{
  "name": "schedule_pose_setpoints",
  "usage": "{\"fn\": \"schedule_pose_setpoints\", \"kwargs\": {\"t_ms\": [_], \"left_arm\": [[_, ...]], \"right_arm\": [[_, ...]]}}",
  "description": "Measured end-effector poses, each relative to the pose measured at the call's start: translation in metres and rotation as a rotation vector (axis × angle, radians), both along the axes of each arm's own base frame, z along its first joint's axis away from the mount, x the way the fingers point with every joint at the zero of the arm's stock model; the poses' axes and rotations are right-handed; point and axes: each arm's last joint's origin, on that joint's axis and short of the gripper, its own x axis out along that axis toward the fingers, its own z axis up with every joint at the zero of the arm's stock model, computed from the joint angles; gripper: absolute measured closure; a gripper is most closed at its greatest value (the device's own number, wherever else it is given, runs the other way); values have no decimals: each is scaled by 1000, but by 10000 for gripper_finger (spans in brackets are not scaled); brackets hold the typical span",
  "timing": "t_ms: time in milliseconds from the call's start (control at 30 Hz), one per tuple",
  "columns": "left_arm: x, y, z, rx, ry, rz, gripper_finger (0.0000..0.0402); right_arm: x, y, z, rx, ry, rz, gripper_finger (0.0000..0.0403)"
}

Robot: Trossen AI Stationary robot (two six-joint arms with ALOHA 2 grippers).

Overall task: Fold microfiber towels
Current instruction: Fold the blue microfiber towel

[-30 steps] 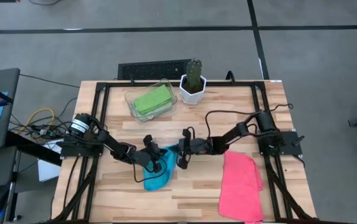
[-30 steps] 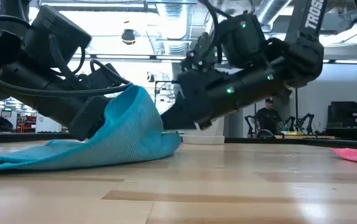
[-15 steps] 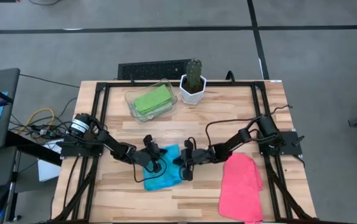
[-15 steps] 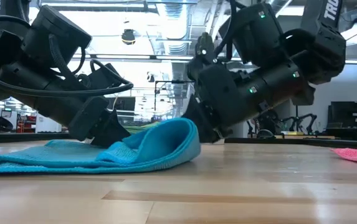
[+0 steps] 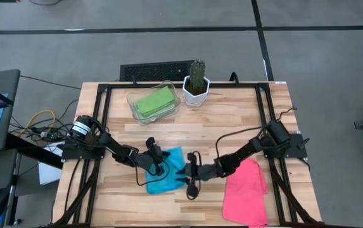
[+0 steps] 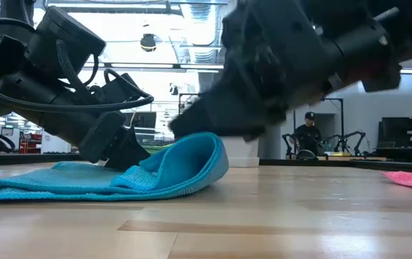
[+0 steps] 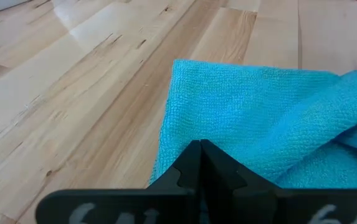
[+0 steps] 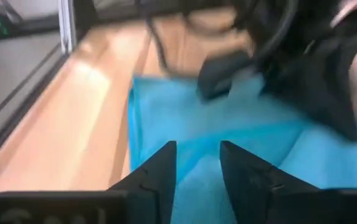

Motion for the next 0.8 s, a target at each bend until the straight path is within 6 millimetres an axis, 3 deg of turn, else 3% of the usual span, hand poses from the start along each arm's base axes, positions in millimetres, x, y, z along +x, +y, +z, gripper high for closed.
{"fn": "schedule_pose_setpoints", "kwargs": {"t_ms": [167,267,567,800], "left_arm": [[0,0,0,0,2,-1,402],[0,0,0,0,2,-1,402],[0,0,0,-5,-2,-6,401],[0,0,0,-5,-3,-6,401]], "right_arm": [[-8,12,-23,69,133,22,278],[-15,25,-26,76,160,51,286],[-21,45,16,-28,34,111,291],[0,37,21,-105,51,96,291]]}}
